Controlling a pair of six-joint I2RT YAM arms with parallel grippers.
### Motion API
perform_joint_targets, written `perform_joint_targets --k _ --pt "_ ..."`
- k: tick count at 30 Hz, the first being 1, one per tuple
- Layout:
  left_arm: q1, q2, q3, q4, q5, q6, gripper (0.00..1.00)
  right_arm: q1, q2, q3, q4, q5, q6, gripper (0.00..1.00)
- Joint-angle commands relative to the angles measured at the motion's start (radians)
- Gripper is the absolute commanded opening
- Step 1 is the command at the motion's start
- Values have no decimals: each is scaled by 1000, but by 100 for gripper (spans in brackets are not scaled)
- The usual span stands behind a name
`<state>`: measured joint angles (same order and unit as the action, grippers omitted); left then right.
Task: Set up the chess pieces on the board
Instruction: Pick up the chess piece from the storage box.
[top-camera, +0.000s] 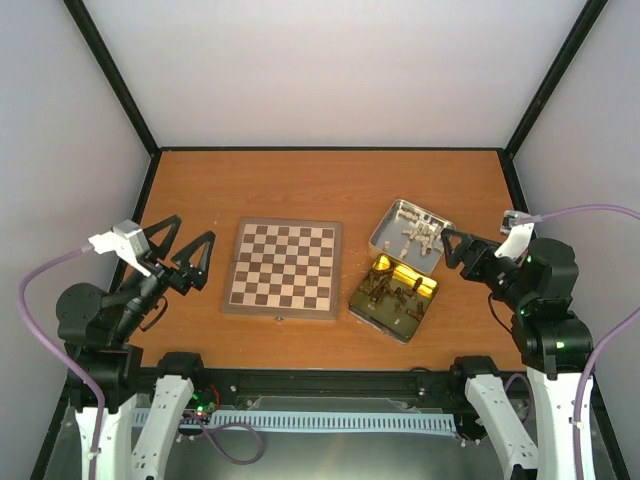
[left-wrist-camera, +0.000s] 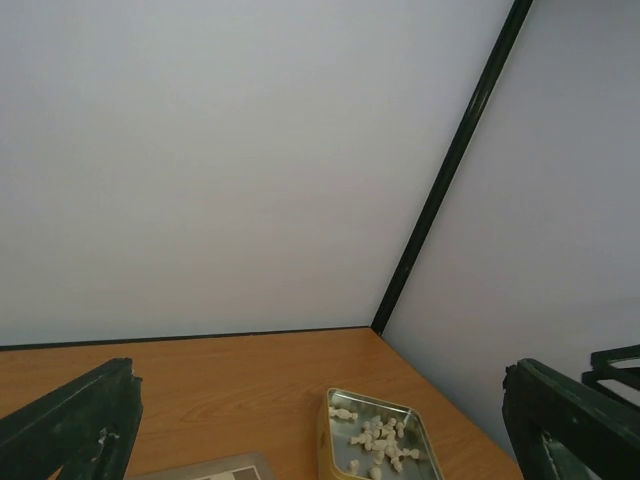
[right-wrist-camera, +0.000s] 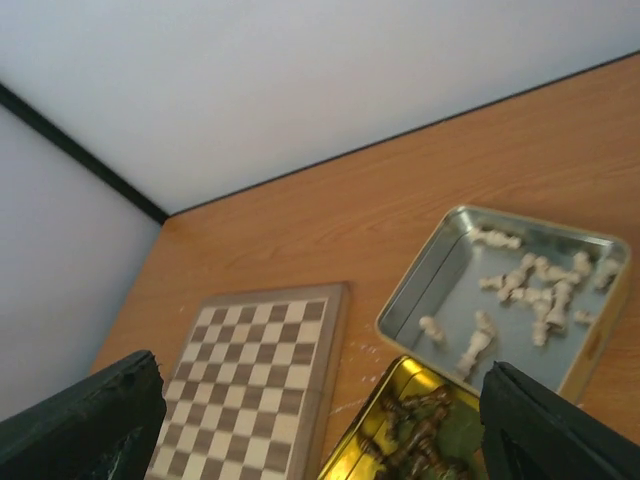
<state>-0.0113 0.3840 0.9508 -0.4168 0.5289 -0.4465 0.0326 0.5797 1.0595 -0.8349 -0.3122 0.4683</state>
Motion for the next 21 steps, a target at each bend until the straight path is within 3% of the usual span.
perform_joint_targets --k 1,9,16,21 --pt "14 -40 -2 19 39 -27 100 -13 -10 -46 1 -173 -6 86" --pt "17 -84 -126 20 150 -75 100 -15 47 -141 -8 -355 -70 81" --pt "17 -50 -292 136 237 -75 100 -14 184 -206 18 -338 -61 69" --pt "18 56 -314 144 237 -17 100 34 303 -196 13 -205 -45 66"
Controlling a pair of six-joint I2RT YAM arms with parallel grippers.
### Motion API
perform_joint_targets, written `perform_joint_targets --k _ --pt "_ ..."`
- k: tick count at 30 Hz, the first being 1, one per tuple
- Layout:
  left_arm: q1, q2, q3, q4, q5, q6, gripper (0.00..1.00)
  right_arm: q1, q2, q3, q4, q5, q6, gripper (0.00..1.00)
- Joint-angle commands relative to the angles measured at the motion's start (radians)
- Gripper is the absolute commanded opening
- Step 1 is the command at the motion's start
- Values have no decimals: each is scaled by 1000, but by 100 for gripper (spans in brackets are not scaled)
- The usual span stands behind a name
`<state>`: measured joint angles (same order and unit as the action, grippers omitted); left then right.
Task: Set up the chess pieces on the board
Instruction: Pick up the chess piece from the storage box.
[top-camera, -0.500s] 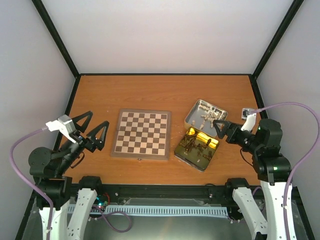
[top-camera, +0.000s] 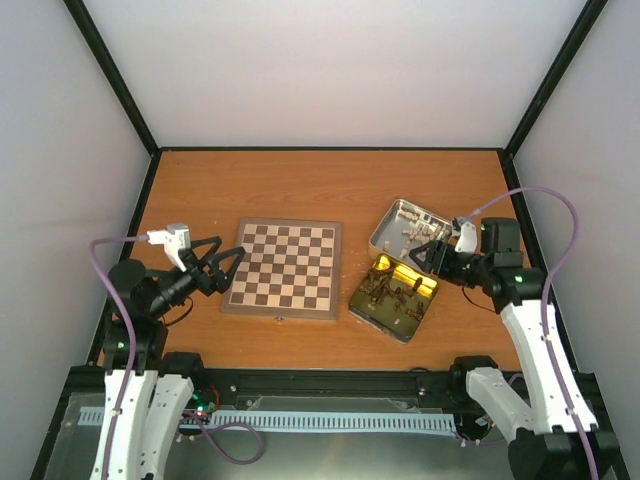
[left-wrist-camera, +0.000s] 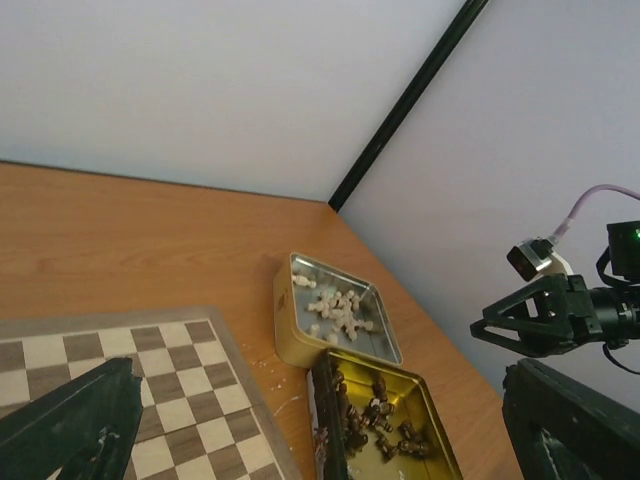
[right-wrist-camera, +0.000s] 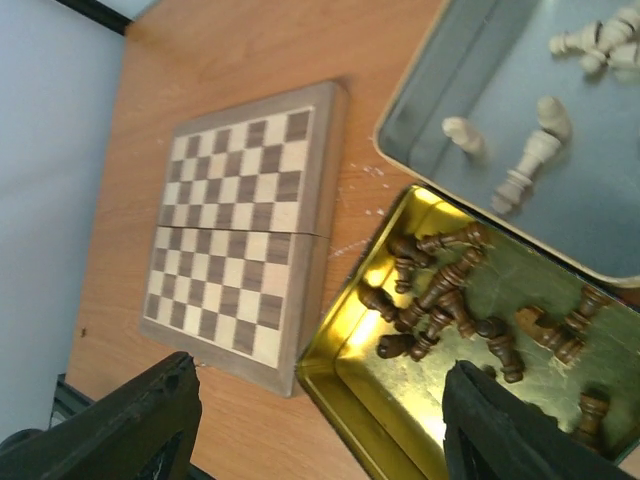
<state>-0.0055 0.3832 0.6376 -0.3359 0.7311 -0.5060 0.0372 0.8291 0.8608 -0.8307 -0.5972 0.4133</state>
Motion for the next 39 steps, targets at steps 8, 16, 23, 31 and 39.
perform_joint_targets --k 8,16,23,31,39 --pt "12 128 -15 53 -138 34 100 290 183 -21 -5 350 111 59" --pt "12 121 -33 48 -103 87 100 519 342 -91 160 494 214 46" --pt "11 60 -42 5 -135 70 100 633 526 -35 186 620 232 41" --pt "11 55 -45 -10 -136 88 100 666 598 -24 215 681 243 29" --pt "11 56 -50 -8 -155 86 100 673 633 -40 245 648 253 23"
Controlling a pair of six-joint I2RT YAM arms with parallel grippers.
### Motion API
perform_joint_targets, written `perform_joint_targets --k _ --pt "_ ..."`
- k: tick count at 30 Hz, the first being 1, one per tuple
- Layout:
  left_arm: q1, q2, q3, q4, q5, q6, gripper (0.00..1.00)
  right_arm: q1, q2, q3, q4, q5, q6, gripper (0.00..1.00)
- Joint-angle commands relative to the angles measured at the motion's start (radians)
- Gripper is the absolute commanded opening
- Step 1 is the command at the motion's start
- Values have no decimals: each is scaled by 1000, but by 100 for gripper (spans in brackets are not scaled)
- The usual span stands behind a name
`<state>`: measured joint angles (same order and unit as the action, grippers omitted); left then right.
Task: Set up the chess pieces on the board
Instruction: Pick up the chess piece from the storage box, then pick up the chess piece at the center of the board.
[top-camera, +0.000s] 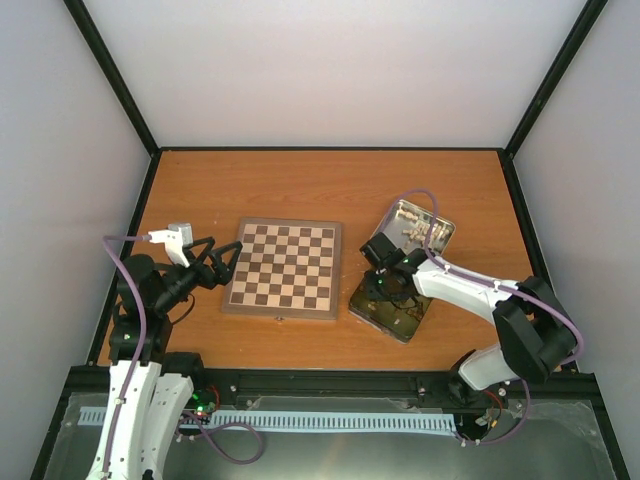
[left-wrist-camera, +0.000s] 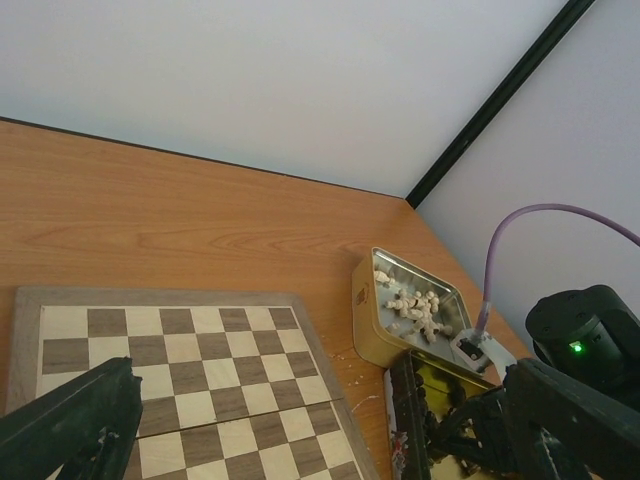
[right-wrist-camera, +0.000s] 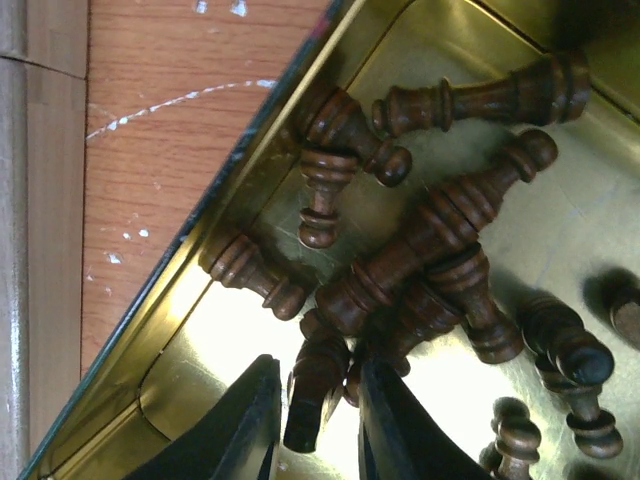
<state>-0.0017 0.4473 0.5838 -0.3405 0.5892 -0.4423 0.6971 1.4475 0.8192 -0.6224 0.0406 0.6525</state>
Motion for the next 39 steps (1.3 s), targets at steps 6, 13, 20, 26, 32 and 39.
perform_joint_targets --k 6,13,20,26,32,39 --pt "8 -8 4 -2 -22 24 100 13 10 4 25 21 17 8" --pt "8 -11 2 0 -25 24 100 12 -87 62 -39 17 -20 6" --pt "7 -17 1 -1 -24 21 100 10 -165 132 -68 -114 -54 7" --pt "8 -22 0 1 -20 20 100 15 -126 185 8 -312 -54 7" --pt "7 -30 2 -7 -26 24 100 69 10 258 76 -356 -51 7" --pt "7 -40 3 -10 -26 27 100 168 201 433 -36 -173 -125 7"
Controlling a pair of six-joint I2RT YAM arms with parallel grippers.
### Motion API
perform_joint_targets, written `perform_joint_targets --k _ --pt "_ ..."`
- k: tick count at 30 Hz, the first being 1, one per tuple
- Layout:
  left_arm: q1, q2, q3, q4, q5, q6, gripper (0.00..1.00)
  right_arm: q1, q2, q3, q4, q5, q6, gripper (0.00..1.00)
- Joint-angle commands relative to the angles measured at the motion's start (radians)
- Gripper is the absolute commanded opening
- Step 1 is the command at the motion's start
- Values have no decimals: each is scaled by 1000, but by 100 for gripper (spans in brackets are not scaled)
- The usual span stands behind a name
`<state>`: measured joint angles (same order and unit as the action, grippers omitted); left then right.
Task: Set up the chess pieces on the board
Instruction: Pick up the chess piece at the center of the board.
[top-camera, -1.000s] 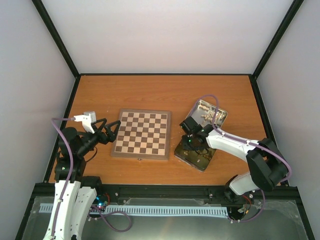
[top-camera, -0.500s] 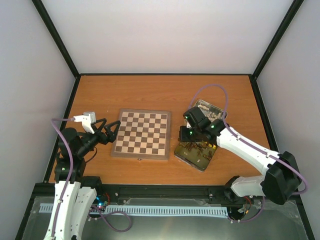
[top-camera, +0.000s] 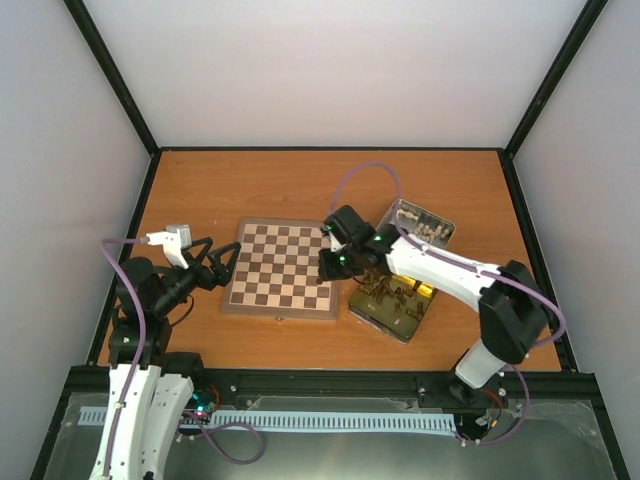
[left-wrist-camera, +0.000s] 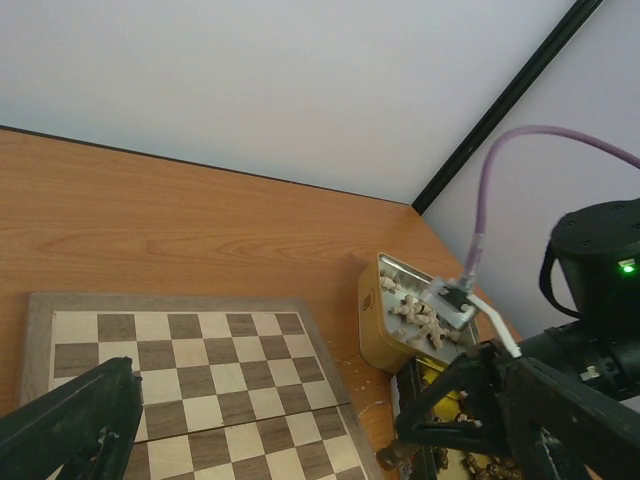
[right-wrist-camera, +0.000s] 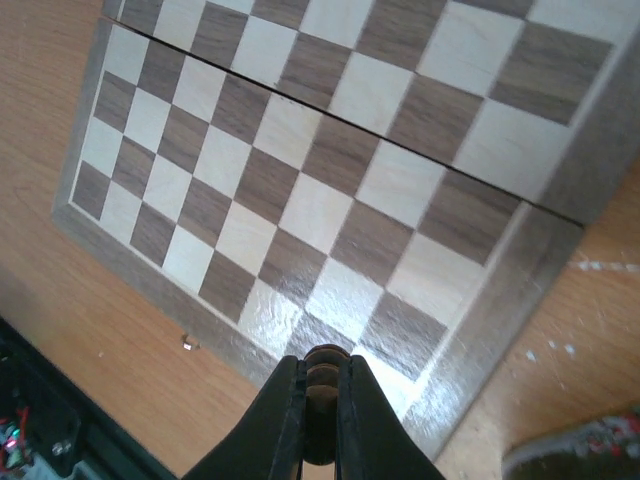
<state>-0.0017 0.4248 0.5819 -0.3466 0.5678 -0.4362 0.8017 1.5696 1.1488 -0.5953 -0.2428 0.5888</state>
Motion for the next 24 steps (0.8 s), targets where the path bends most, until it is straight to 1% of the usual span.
perform_joint_targets --k 1,3,5,13,15,16,18,19,21,24 --pt "7 -19 5 -3 -7 22 100 80 108 126 -88 144 -80 7" --pt "8 -24 7 -7 -12 22 100 109 168 168 -140 201 -107 7" --pt "7 -31 6 -8 -20 21 100 134 203 190 -161 223 -134 7" --pt "7 -51 13 -36 -115 4 100 188 306 258 -216 258 -194 8" --pt "7 -50 13 -40 -127 0 100 194 314 266 -224 268 -200 13" --pt "8 -49 13 -41 -131 0 100 194 315 269 -231 278 -201 18" --pt "7 -49 13 -42 -138 -1 100 195 309 273 -237 295 -197 31" --pt "7 -50 15 -43 -141 -2 100 195 305 273 -236 297 -196 34" --pt "7 -51 14 -44 -144 -1 100 195 295 271 -229 299 -189 37" --pt "7 -53 14 -45 -149 -2 100 195 288 262 -218 288 -171 38"
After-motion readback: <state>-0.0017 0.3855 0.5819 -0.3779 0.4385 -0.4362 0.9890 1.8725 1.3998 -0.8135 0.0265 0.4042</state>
